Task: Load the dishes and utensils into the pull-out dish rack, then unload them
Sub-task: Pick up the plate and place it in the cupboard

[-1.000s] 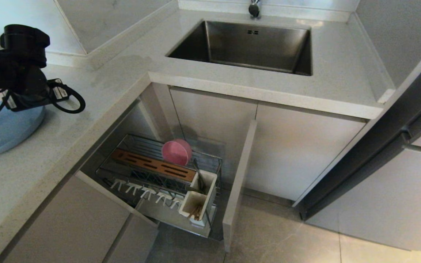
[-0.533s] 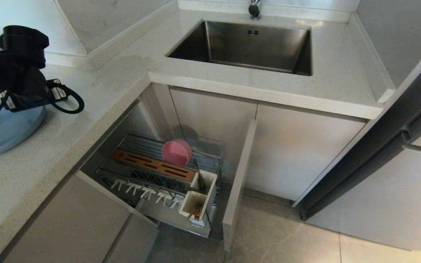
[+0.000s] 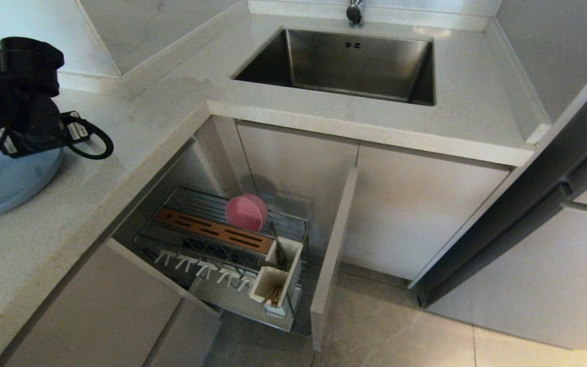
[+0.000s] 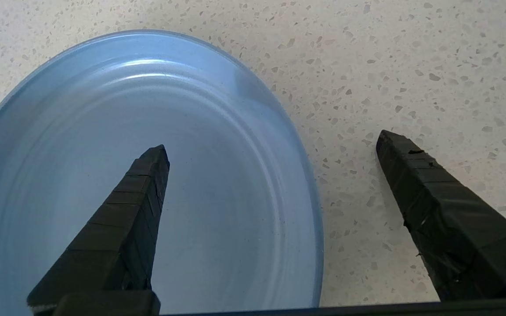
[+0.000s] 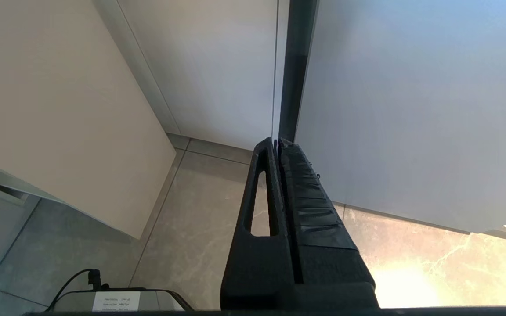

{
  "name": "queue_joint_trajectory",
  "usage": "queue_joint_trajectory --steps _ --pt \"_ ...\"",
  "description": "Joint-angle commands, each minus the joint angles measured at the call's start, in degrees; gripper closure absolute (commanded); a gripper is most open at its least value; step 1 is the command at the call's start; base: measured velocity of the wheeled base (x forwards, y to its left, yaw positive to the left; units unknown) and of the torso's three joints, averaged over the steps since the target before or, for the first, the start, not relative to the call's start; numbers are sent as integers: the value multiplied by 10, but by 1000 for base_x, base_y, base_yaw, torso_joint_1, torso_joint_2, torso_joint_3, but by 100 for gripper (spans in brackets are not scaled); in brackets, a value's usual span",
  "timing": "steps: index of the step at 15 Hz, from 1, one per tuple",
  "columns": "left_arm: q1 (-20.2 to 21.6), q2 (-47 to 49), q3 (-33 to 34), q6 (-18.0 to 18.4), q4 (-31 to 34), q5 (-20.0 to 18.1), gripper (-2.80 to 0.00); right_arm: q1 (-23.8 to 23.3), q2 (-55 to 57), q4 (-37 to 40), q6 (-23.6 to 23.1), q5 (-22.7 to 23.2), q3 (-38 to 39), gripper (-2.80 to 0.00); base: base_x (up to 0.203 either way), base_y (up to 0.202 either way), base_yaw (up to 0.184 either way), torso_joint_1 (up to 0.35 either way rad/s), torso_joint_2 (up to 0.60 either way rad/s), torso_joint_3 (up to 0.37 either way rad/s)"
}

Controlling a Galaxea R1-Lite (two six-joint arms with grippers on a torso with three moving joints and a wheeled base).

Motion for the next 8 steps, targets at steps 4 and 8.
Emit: queue_joint_trajectory --steps 4,8 --pt "1 1 0 -2 1 -6 0 0 0 0 0 0 0 0 0 0 0 0 0 0" --pt "1 -1 1 -2 3 -11 0 0 0 0 0 0 0 0 0 0 0 0 0 0"
